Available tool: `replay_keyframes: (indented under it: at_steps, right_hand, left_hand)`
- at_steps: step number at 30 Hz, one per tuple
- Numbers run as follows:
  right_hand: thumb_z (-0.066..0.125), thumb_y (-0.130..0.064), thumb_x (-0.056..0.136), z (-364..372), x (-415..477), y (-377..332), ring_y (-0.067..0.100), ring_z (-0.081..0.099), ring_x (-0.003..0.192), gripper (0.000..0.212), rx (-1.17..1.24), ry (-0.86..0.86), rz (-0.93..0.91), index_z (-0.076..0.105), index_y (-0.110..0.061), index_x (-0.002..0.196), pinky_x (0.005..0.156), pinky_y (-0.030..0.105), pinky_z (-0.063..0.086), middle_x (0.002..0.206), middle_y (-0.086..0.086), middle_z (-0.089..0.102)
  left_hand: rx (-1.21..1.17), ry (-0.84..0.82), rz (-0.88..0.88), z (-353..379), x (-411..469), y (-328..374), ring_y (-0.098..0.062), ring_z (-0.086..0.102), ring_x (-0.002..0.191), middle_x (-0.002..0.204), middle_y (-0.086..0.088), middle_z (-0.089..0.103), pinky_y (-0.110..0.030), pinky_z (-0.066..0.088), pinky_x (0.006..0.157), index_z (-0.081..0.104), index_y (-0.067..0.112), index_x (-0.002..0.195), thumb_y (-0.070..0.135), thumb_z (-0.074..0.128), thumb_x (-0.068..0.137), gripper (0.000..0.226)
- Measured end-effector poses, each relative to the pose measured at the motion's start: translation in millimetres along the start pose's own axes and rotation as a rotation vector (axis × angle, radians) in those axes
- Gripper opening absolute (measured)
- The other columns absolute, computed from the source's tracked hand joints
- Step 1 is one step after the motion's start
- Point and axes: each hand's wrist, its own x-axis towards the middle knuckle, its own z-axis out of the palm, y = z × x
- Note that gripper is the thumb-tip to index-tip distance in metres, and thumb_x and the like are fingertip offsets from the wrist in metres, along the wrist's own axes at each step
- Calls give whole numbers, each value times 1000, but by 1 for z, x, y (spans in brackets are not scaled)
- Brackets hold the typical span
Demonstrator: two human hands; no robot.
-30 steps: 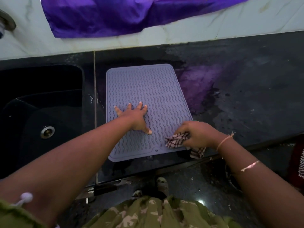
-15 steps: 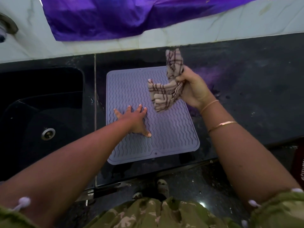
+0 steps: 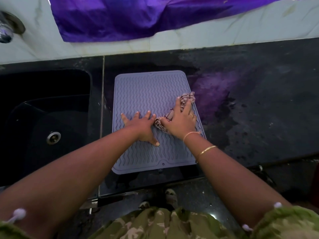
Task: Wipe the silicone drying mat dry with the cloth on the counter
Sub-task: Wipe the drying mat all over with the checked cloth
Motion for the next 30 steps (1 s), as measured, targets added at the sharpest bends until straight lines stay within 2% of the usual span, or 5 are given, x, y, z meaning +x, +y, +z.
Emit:
replay_keyframes:
  at_steps: [5,15,23,28,30]
  right_hand:
    - [52,-40,86,-5,-12,14,43,43,120,41,-90,-7,-247,52,-21,122,99,48,37,153,16,13]
    - [56,-51,81,-37,-62,72,29,57,105,29,-142,-242,-652,59,-25,93,84,34,49,151,4,25]
    - [73,-13,73,-69,-11,103,16,52,89,18,434,-35,-160,60,-25,68,83,27,40,99,0,48]
    - [63,-7,80,-83,37,71,13,51,73,10,808,60,-103,61,-9,71,74,30,41,75,5,56]
    - [63,-7,80,-88,55,53,9,49,65,14,881,107,-104,59,-12,67,68,28,42,65,0,54]
  left_hand:
    - [24,-9,-5,-1,-2,-1,-29,-9,145,158,9,-14,-74,-8,100,-10,35,148,77,61,64,118]
    - [17,-26,-16,-2,-3,0,-29,-10,145,158,9,-14,-74,-10,101,-11,35,148,76,62,64,119]
    - [90,-40,1,-9,-3,4,-30,4,145,160,5,-4,-69,-4,105,-3,30,150,73,66,62,120]
    - [83,-93,21,-52,13,12,-22,55,114,132,-1,56,-47,37,96,53,21,128,61,73,68,75]
    - [68,1,3,-62,22,14,-27,46,125,144,-5,41,-52,33,101,38,20,141,55,78,66,92]
